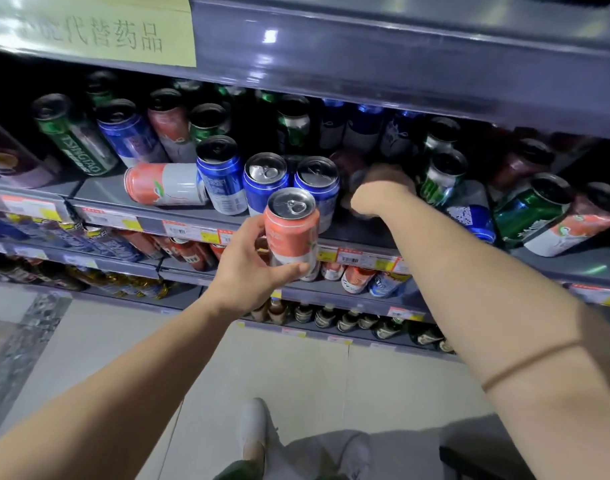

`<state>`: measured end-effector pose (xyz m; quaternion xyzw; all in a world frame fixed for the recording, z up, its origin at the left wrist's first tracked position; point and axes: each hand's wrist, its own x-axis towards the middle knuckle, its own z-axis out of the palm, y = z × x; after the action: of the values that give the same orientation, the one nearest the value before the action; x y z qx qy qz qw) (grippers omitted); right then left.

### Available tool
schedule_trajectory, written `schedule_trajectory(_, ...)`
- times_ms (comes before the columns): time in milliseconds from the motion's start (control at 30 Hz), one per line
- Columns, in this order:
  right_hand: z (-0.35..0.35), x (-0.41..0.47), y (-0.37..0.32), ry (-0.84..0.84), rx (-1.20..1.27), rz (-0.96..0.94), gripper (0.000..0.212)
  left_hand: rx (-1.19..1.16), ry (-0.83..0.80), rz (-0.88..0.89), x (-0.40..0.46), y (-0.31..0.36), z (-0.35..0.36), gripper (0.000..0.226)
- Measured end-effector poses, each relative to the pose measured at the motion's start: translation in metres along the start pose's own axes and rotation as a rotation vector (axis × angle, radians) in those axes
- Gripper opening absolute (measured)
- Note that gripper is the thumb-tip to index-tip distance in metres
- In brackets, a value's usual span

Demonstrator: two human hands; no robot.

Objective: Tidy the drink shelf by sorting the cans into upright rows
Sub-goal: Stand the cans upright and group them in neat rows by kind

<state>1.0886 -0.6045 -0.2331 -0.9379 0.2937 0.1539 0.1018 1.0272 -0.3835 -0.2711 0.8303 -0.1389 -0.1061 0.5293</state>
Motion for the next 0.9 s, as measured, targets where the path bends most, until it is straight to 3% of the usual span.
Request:
schedule_trajectory(100, 0.005, -0.026, 0.018, -0.013, 0.254, -0.004, 0.047, -0.029, -0.006, -0.011, -0.001, 0.007, 0.006, 0.061)
schedule_trajectory(200, 0.025, -0.064, 0.044, 0.042, 0.843, -0.014, 0.066, -0.043, -0.017, 0.005, -0.002, 0.02, 0.015, 0.06)
schedule_trajectory(300, 0.046, -0.106, 0.08, -0.069, 1.519, -0.052, 0.067, -0.066, -0.055, 0.019, -0.003, 0.037, 0.032, 0.057)
schedule_trajectory(400, 0.057, -0.133, 0.129, 0.014, 1.745, -0.067, 0.068, -0.104, -0.098, 0.015, -0.004, 0.055, 0.062, 0.058)
schedule_trajectory(467, 0.056, -0.14, 0.169, 0.158, 1.726, -0.035, 0.062, -0.101, -0.133, 0.031, -0.006, 0.068, 0.088, 0.058)
schedule_trajectory(667, 0.04, -0.12, 0.275, 0.582, 1.24, 0.151, 0.056, -0.147, -0.234, 0.051, -0.018, 0.099, 0.168, 0.058)
schedule_trajectory(767, 0.028, -0.105, 0.296, 0.65, 1.02, 0.211, 0.054, -0.161, -0.252, 0.052, -0.022, 0.11, 0.195, 0.06)
schedule_trajectory(900, 0.021, -0.074, 0.301, 0.549, 0.885, 0.224, 0.054, -0.157, -0.25, 0.062, -0.021, 0.121, 0.212, 0.057)
